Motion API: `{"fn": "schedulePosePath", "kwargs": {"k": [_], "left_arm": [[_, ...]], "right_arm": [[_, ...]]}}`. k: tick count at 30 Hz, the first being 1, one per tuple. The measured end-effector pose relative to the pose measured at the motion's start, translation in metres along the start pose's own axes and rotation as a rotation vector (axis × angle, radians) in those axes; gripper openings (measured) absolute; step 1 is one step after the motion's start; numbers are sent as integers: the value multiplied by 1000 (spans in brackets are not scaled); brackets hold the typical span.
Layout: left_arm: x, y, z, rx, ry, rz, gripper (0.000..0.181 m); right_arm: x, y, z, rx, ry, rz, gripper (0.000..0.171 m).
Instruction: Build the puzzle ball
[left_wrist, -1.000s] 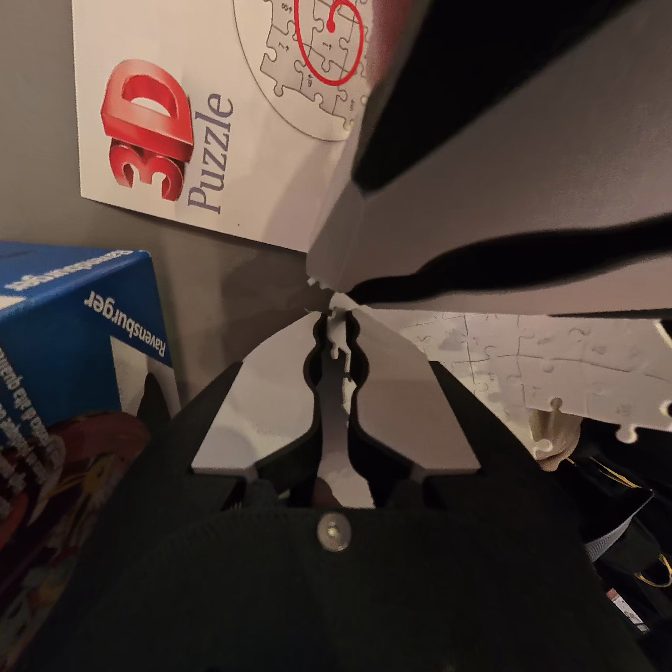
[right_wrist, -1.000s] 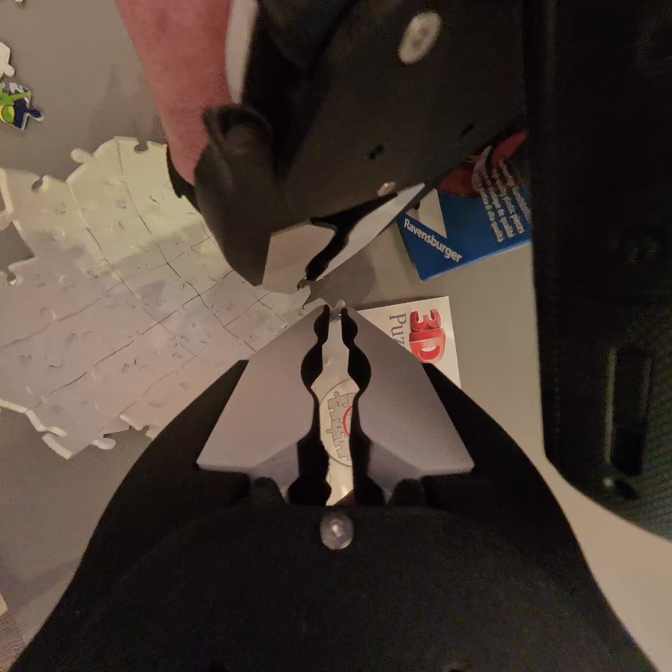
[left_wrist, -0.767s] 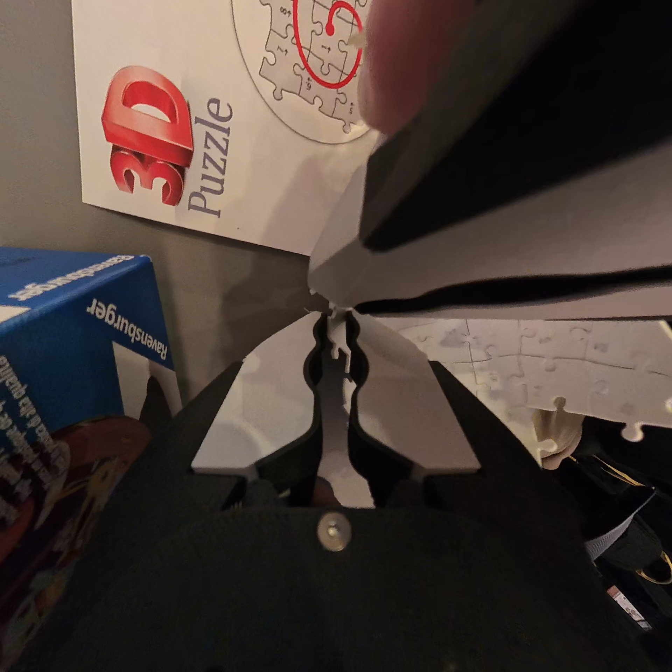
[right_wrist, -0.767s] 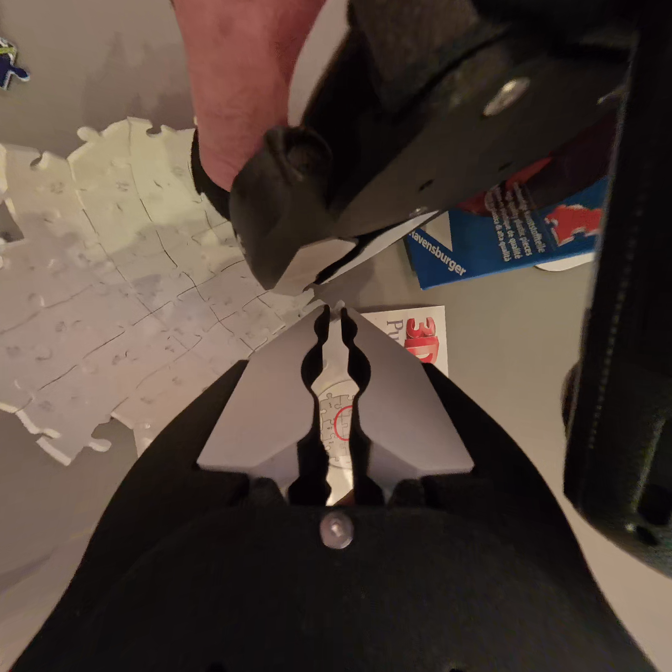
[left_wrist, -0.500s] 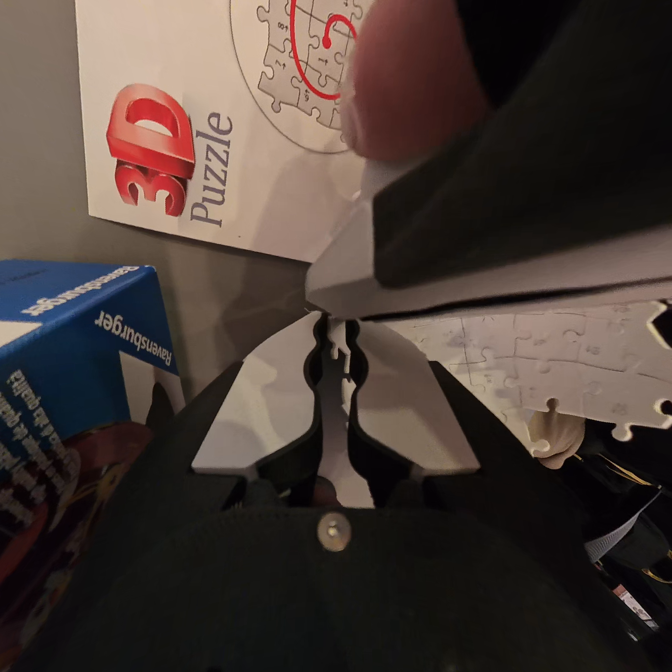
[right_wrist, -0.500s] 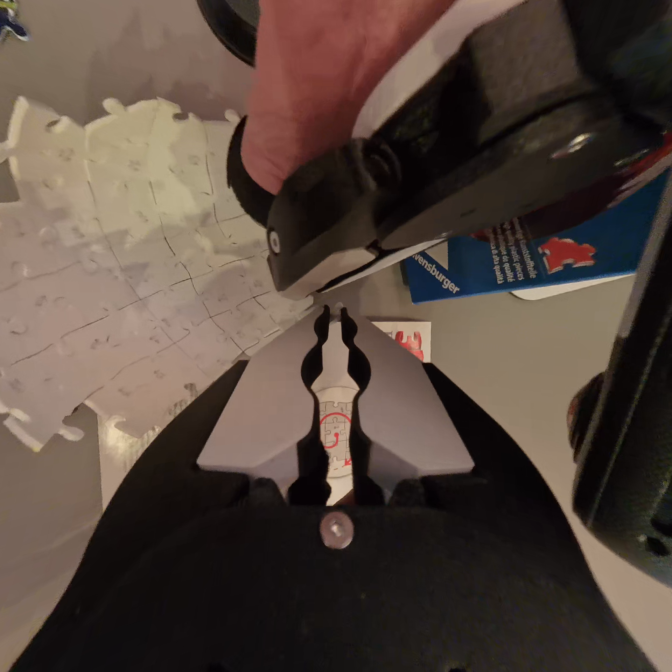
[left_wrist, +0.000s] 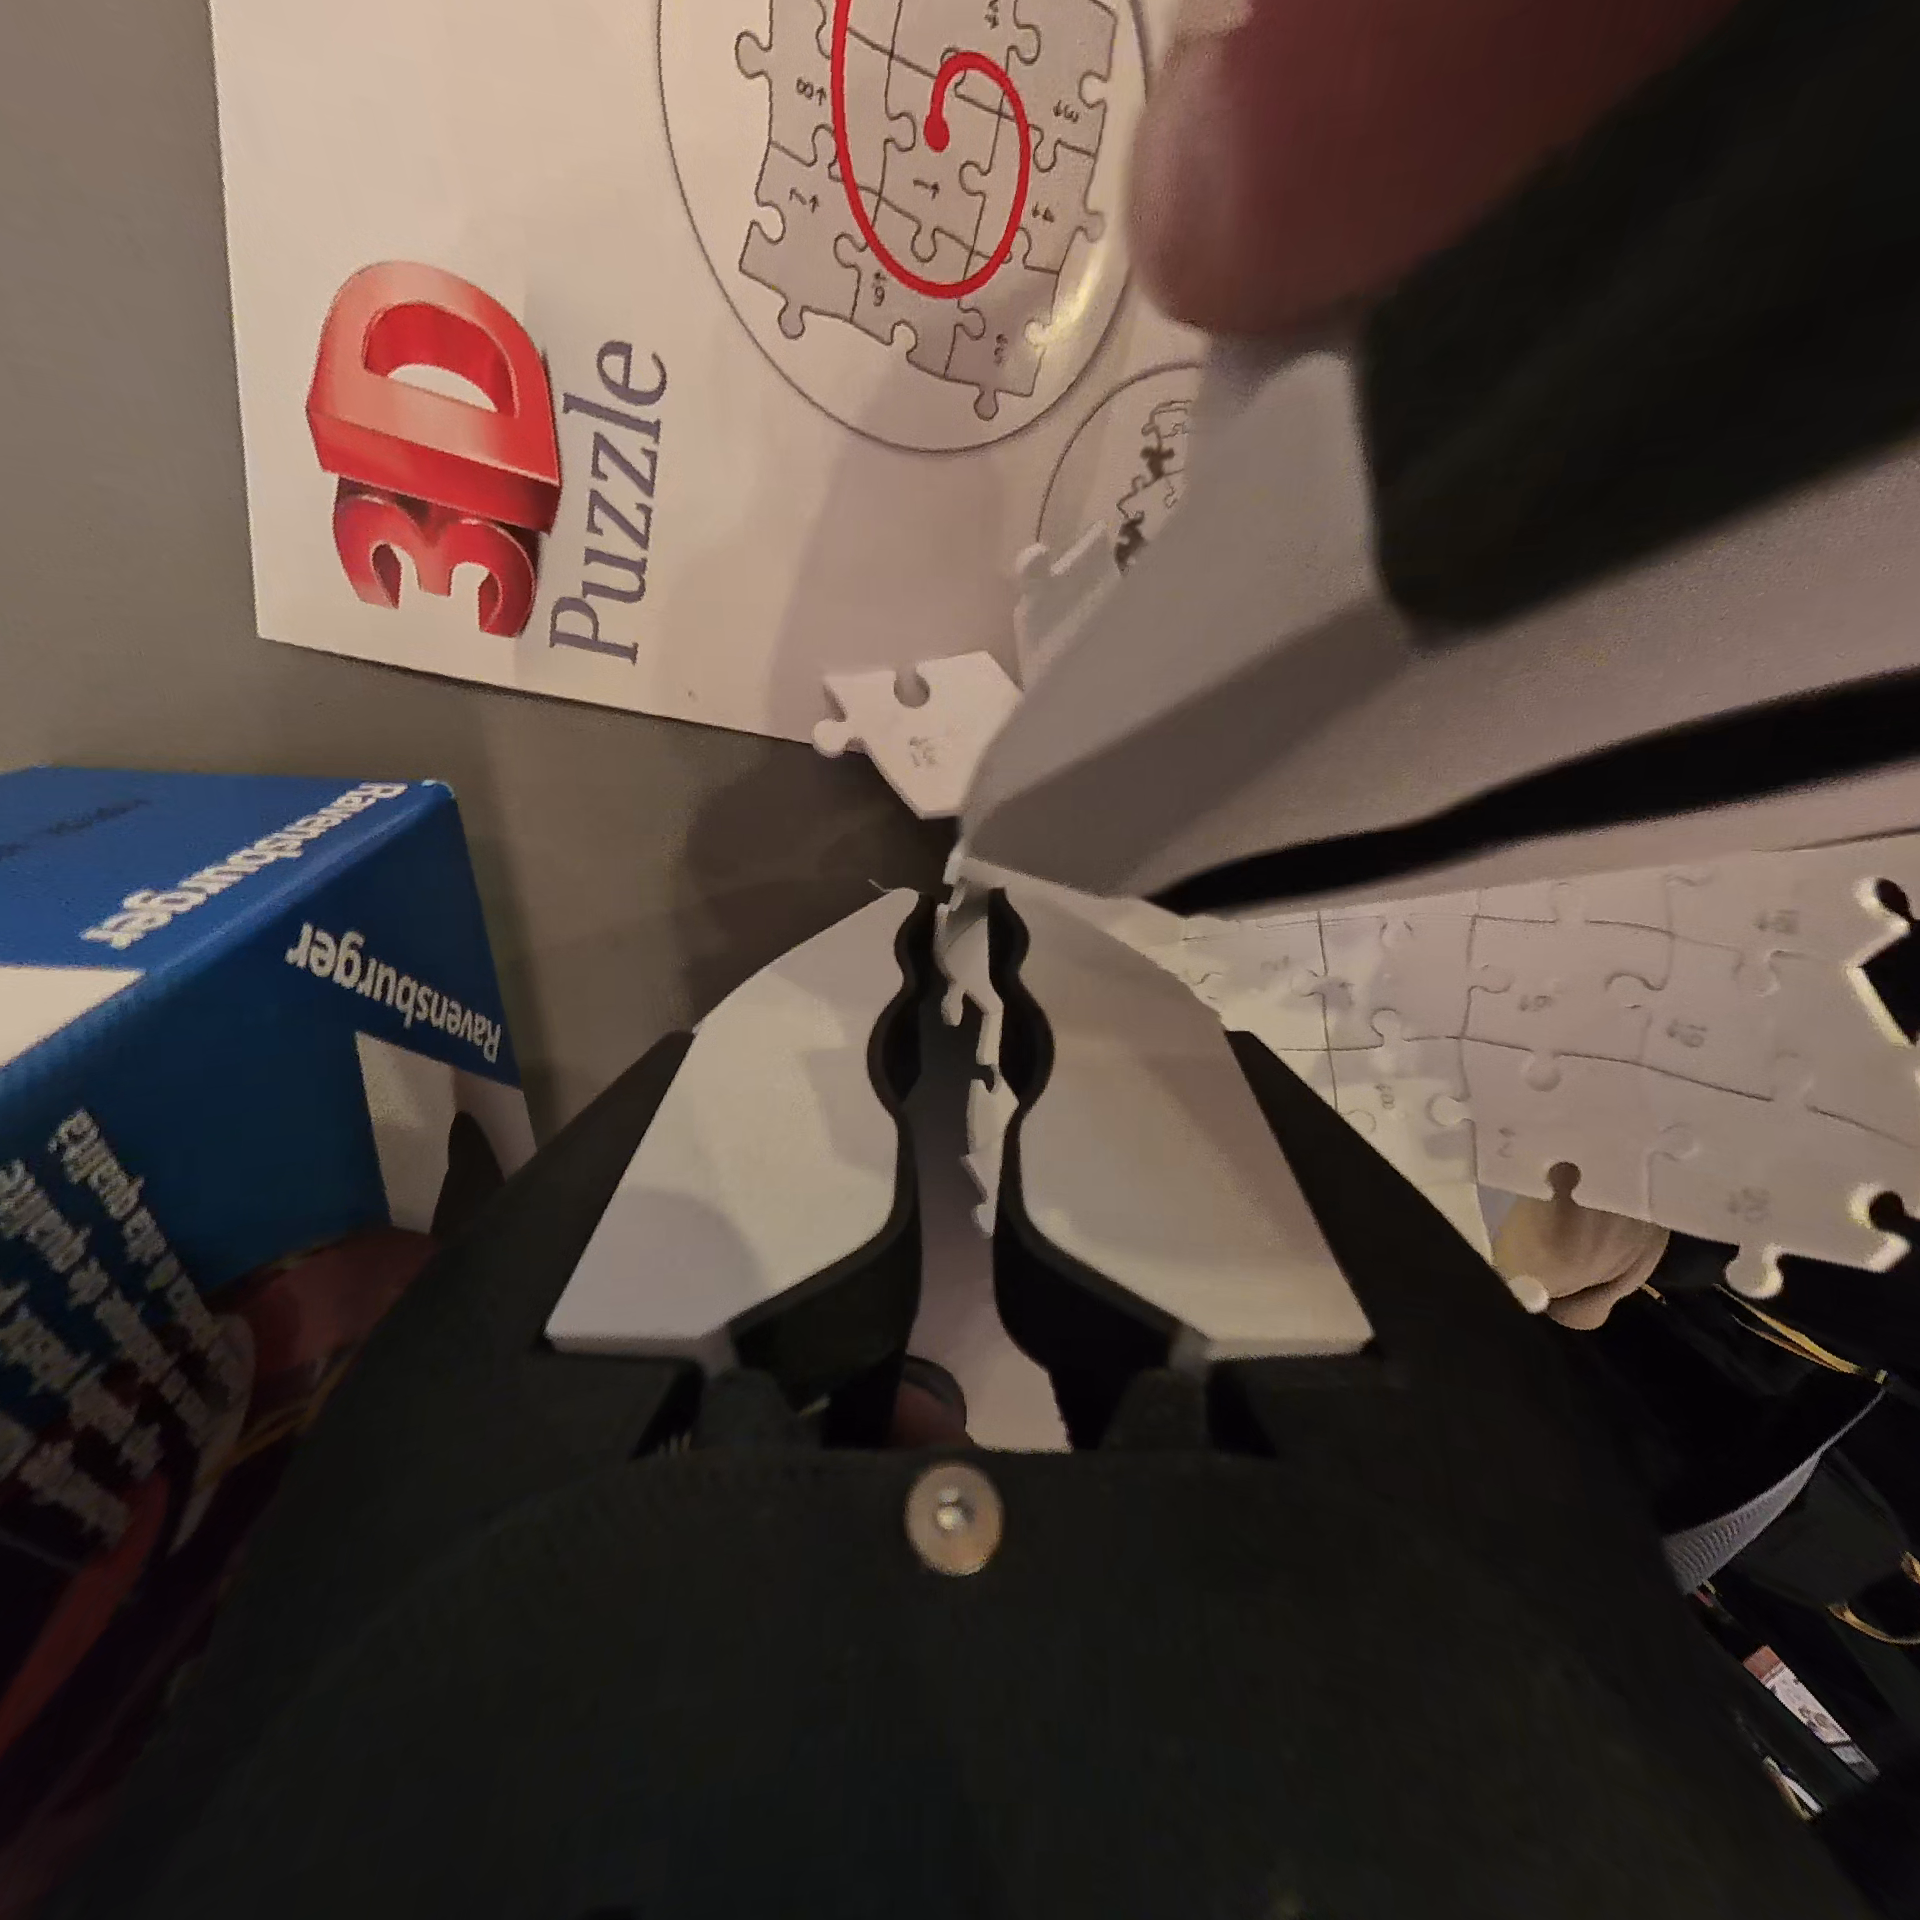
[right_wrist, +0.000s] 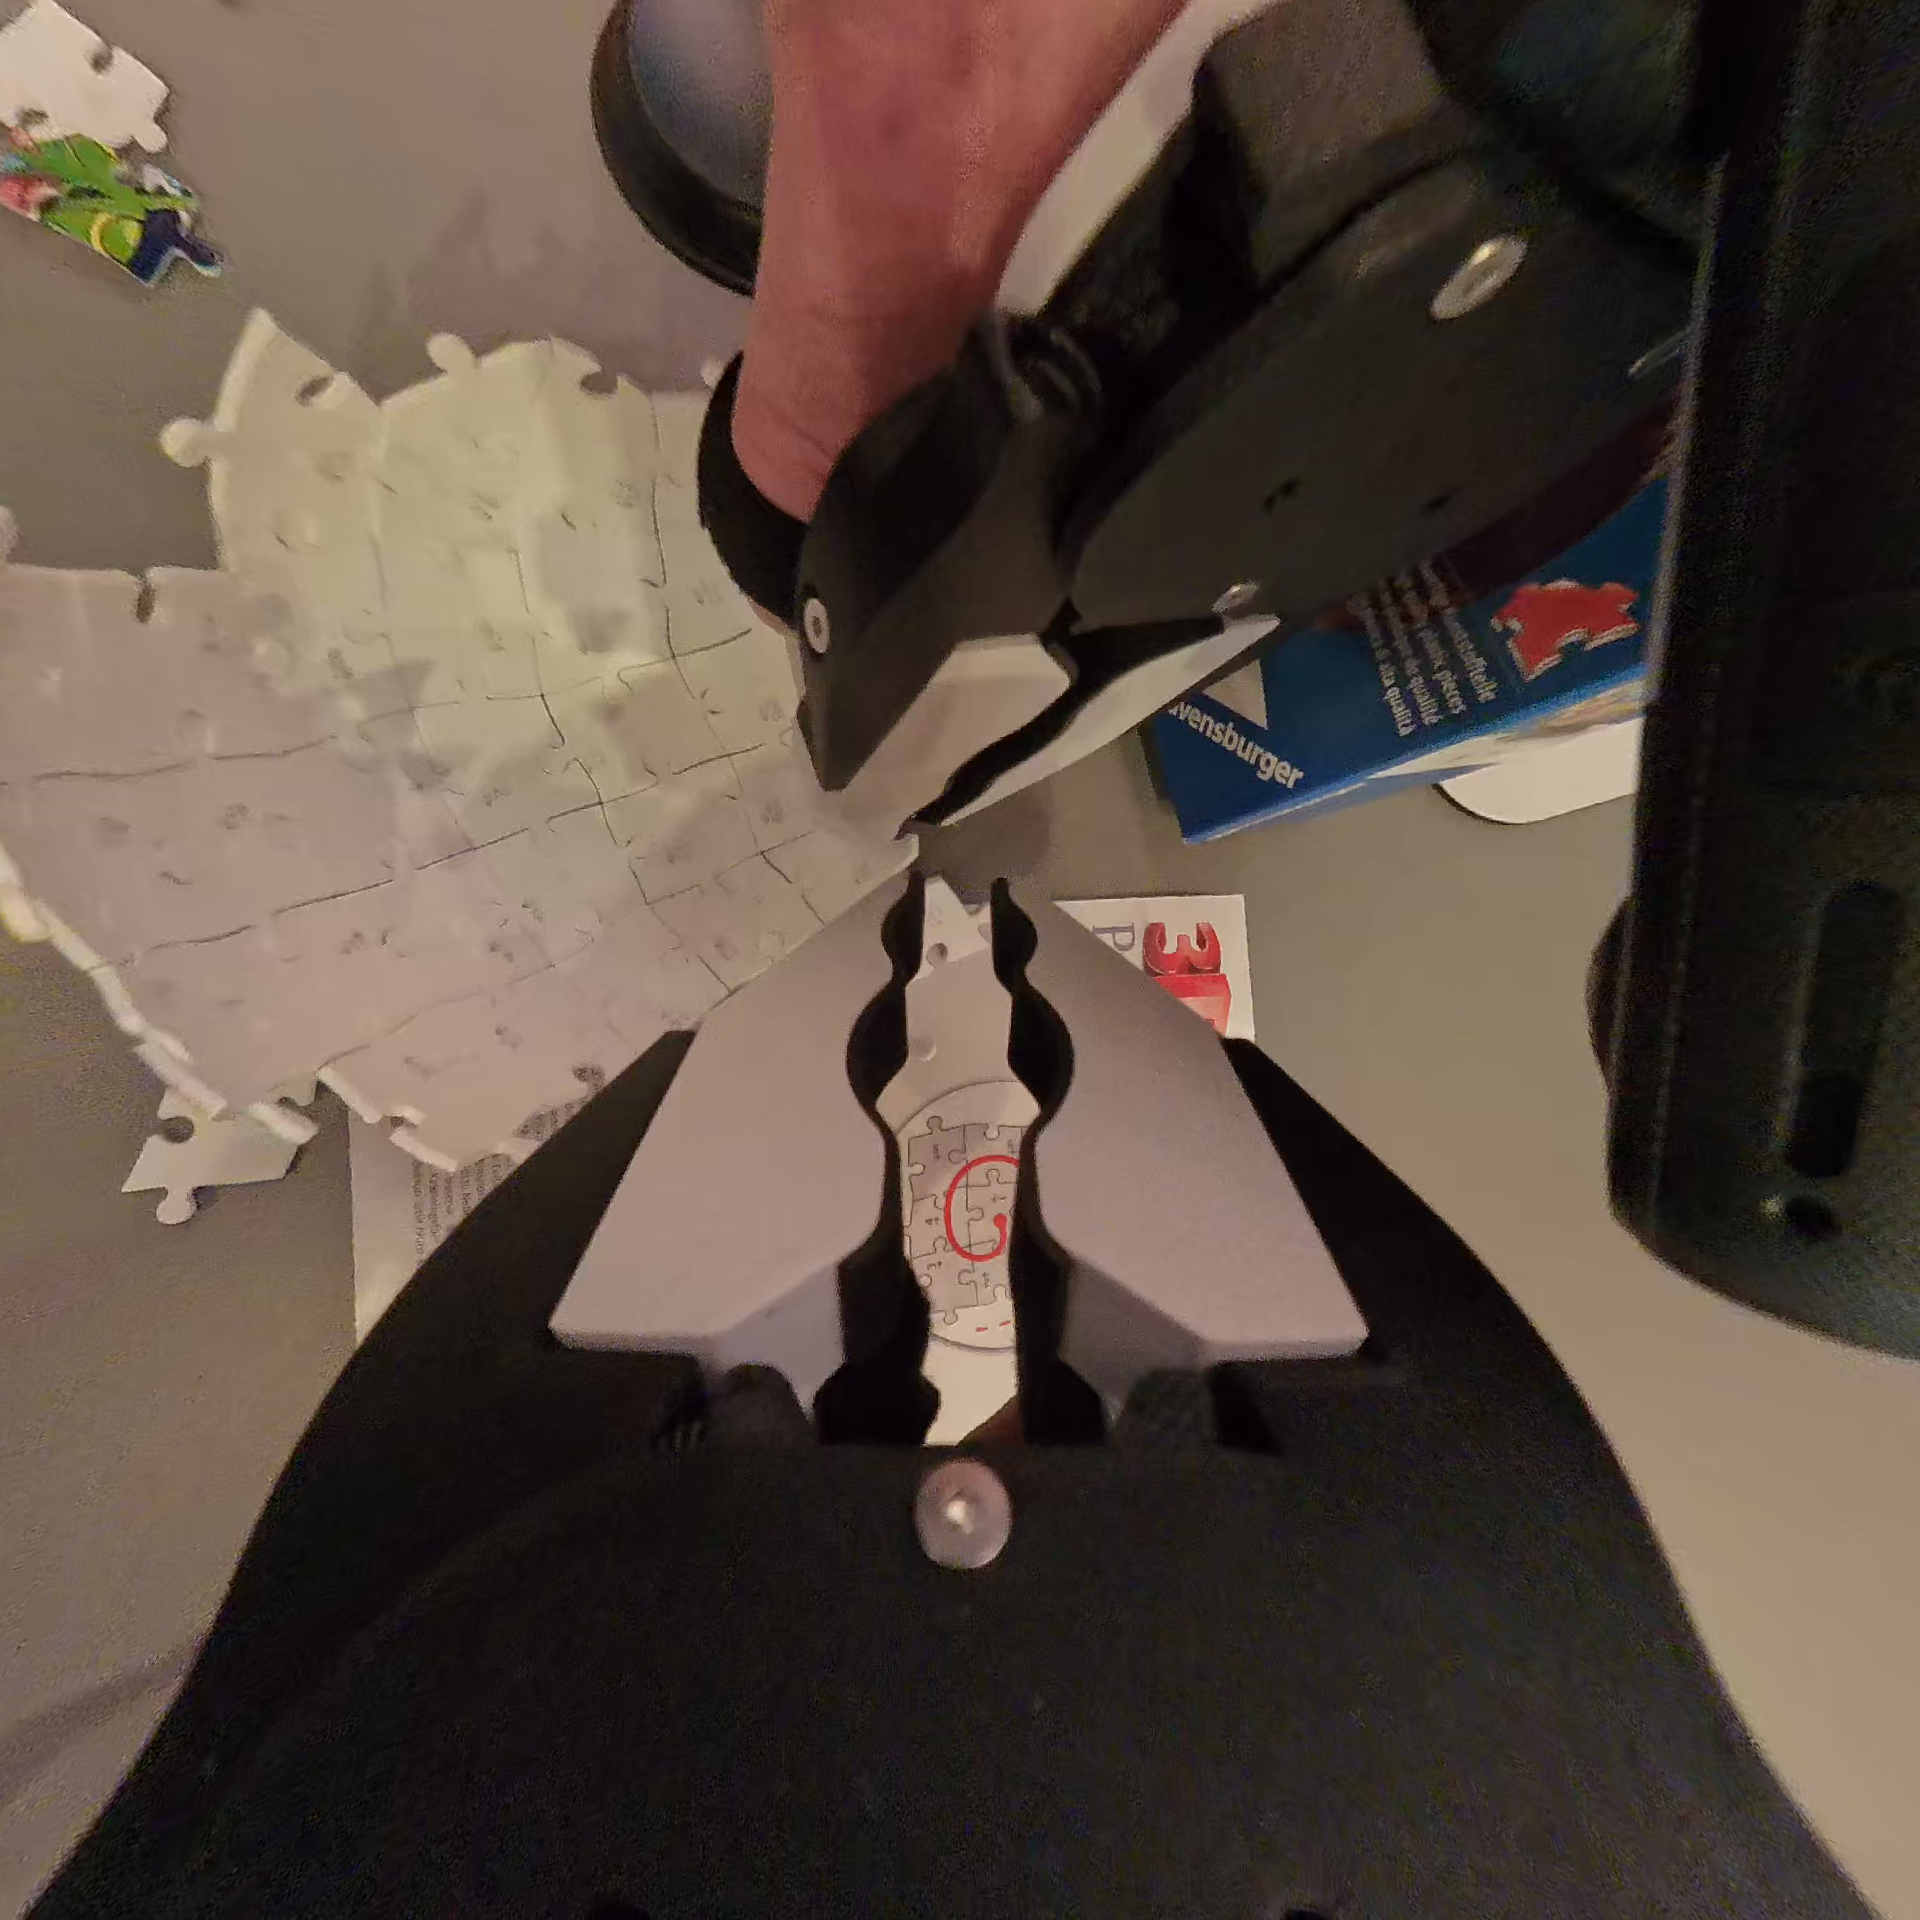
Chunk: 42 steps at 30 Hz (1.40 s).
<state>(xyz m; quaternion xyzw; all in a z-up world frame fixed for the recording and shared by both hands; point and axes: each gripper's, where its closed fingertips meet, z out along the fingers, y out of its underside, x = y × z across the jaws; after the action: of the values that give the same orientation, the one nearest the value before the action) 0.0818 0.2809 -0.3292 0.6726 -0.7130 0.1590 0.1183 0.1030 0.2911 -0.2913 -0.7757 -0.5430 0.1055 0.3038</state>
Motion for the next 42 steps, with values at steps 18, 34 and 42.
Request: {"fn": "schedulePosePath", "kwargs": {"k": [18, 34, 42], "left_arm": [[-2, 0, 2, -47, 17, -17, 11], [-5, -1, 3, -75, 17, -4, 12], [-5, -3, 4, -81, 16, 11, 12]], "right_arm": [[-20, 21, 22, -66, -91, 2, 0], [-17, 22, 22, -77, -94, -33, 0], [-14, 22, 22, -29, -67, -26, 1]]}}
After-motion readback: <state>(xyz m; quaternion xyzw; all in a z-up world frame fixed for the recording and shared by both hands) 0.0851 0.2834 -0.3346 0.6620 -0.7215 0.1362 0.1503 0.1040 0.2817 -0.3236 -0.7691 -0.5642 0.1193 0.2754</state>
